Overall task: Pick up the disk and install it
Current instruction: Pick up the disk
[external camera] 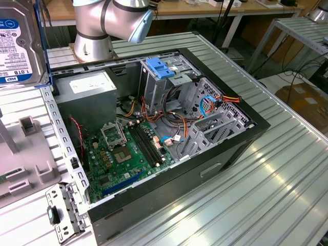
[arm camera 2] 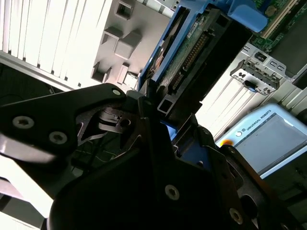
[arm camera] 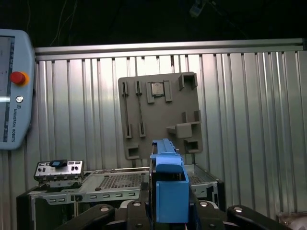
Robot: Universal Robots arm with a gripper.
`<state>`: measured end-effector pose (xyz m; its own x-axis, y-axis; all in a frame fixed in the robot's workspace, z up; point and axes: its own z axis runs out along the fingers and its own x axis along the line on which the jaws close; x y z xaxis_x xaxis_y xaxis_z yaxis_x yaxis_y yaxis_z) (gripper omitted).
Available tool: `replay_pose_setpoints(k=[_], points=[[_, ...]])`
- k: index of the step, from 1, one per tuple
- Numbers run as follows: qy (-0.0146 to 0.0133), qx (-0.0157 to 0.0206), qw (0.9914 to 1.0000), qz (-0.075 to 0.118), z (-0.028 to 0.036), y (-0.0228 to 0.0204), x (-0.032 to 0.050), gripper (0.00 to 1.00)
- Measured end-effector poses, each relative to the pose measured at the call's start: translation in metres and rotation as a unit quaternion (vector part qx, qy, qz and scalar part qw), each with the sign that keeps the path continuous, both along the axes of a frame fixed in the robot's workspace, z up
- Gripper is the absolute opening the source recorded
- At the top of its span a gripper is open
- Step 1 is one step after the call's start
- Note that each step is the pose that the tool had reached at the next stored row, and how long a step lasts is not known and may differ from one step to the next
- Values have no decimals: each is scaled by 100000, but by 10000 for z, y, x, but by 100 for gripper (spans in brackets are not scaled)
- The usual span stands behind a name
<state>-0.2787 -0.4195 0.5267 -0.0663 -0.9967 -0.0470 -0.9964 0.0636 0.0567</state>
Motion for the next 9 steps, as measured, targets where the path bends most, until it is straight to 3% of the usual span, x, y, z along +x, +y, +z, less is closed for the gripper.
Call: replay_pose_setpoints(k=[9], points=[[-2, 19, 100000, 2, 0, -22, 2, 37]])
